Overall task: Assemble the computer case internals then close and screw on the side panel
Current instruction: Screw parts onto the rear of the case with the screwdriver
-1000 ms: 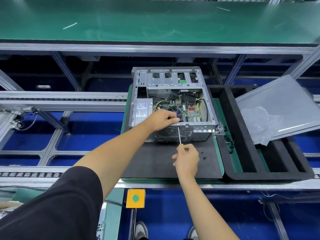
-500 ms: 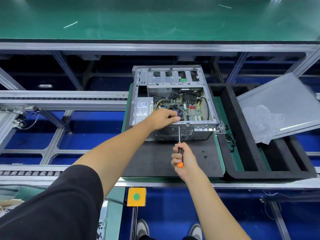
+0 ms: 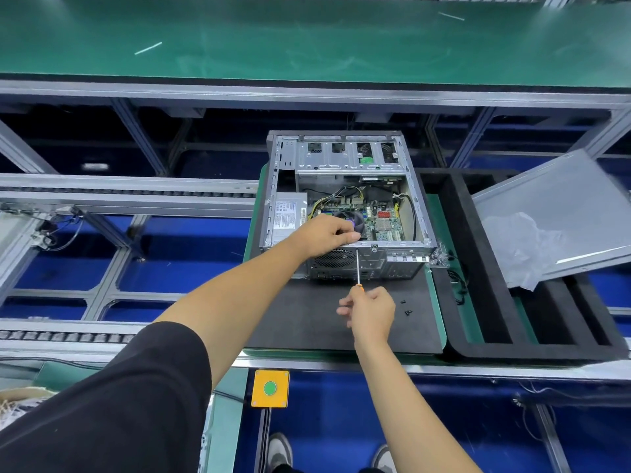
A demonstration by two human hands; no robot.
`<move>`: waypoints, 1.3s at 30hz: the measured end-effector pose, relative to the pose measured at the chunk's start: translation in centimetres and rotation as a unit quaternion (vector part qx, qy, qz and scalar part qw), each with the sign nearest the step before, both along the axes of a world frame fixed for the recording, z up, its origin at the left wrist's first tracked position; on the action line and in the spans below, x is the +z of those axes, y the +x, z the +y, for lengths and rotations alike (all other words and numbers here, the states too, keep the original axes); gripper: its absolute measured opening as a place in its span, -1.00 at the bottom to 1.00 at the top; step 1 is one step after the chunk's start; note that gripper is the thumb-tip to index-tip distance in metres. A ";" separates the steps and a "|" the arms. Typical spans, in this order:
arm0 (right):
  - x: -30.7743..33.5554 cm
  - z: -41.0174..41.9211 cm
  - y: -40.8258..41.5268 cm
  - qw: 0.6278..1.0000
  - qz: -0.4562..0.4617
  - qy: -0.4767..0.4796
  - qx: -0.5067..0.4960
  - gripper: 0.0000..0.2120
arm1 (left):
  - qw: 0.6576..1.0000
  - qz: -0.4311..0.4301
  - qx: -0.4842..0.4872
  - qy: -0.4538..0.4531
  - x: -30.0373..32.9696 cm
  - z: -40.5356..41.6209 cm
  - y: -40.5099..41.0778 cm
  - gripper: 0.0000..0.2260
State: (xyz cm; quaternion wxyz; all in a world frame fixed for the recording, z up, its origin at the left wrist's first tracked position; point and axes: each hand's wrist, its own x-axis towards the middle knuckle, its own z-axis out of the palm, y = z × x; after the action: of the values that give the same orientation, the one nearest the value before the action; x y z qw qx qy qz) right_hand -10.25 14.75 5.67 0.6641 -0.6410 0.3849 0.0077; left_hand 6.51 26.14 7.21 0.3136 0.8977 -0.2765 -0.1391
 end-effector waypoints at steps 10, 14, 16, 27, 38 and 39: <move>-0.6 0.3 -1.2 0.965 0.016 -0.260 0.017 -0.82 | 1.000 -0.004 -0.003 0.002 -0.1 0.0 0.0 -0.66; -1.2 -0.1 -1.3 0.982 -0.021 -0.184 0.037 -0.79 | 1.000 -0.001 0.001 0.002 -0.4 0.1 0.1 -0.67; -0.7 -0.4 -0.6 0.987 0.001 0.157 -0.016 -0.78 | 1.000 -0.001 0.002 0.001 -0.6 0.0 0.2 -0.65; 0.3 0.4 -1.2 0.993 -0.008 -0.119 -0.018 -0.90 | 1.000 0.001 0.014 -0.003 -0.5 0.1 0.1 -0.65; 0.7 -1.9 -0.1 0.931 0.039 0.363 -0.025 -0.86 | 1.000 0.002 0.002 -0.009 -0.1 0.0 -0.1 -0.62; 0.6 -1.9 -0.3 0.953 0.042 0.301 -0.019 -0.89 | 1.000 0.001 0.001 -0.009 -0.1 0.0 -0.1 -0.62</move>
State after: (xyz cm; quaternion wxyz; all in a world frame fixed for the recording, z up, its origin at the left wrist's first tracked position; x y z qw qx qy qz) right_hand -10.58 12.85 6.26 0.8091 -0.4034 0.4047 0.1375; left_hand 6.37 26.18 7.10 0.3222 0.8949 -0.2764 -0.1374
